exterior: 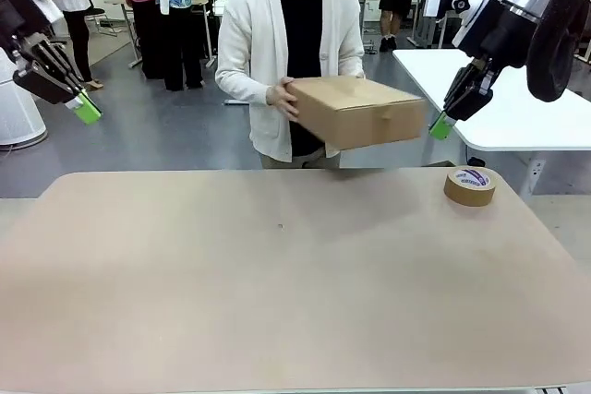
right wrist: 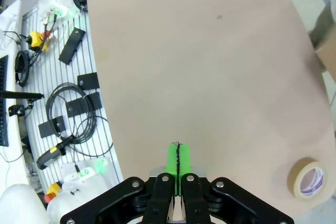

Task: Wrap the clocks to prevent damage.
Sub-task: After the human seals the box with tape, release both hands from the side flaps of the Package Box.

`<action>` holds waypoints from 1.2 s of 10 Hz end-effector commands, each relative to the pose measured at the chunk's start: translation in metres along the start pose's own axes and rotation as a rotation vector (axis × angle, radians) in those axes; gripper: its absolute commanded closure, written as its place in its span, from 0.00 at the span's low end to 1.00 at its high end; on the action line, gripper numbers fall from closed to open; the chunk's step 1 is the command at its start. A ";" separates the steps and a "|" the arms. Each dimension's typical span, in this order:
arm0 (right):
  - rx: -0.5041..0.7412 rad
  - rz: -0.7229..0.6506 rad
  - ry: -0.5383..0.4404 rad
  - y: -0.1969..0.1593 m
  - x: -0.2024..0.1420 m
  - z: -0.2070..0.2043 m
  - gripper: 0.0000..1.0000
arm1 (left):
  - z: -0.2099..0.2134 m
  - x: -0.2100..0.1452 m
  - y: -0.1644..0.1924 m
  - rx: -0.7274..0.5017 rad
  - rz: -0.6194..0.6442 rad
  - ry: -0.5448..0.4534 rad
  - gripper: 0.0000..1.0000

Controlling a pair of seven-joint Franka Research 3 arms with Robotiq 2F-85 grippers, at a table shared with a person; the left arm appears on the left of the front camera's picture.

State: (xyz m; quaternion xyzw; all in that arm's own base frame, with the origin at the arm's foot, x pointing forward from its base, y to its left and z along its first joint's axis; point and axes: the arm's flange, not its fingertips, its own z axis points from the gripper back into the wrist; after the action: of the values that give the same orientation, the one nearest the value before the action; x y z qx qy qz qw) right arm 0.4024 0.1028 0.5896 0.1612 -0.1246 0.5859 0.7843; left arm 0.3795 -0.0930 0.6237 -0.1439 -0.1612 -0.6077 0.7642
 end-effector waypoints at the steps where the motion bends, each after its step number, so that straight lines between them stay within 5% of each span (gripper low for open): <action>1: -0.002 -0.004 0.003 -0.001 -0.001 0.000 0.99 | -0.005 -0.001 0.007 0.001 0.005 0.003 1.00; 3: 0.000 0.001 0.000 0.000 0.000 0.000 0.99 | 0.009 0.001 0.007 -0.107 -0.114 -0.079 1.00; 7: 0.113 0.080 -0.422 -0.054 -0.045 0.036 0.99 | 0.040 -0.025 0.040 -0.232 -0.220 -0.434 1.00; 9: 0.138 0.071 -0.522 -0.075 -0.077 0.040 0.99 | 0.044 -0.052 0.055 -0.173 -0.186 -0.481 1.00; 10: 0.165 0.055 -0.537 -0.082 -0.092 0.037 0.91 | 0.043 -0.069 0.056 -0.169 -0.148 -0.514 0.40; 11: 0.196 0.067 -0.560 -0.088 -0.105 0.035 0.40 | 0.046 -0.083 0.057 -0.148 -0.111 -0.539 0.40; 12: 0.208 0.081 -0.612 -0.094 -0.113 0.034 0.31 | 0.055 -0.090 0.066 -0.140 -0.104 -0.553 0.00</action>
State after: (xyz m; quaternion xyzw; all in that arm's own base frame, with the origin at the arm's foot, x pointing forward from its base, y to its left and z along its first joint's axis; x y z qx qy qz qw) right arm 0.4508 -0.0321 0.5632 0.3847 -0.2926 0.5460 0.6843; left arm 0.4189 0.0227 0.6286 -0.3400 -0.3132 -0.5980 0.6548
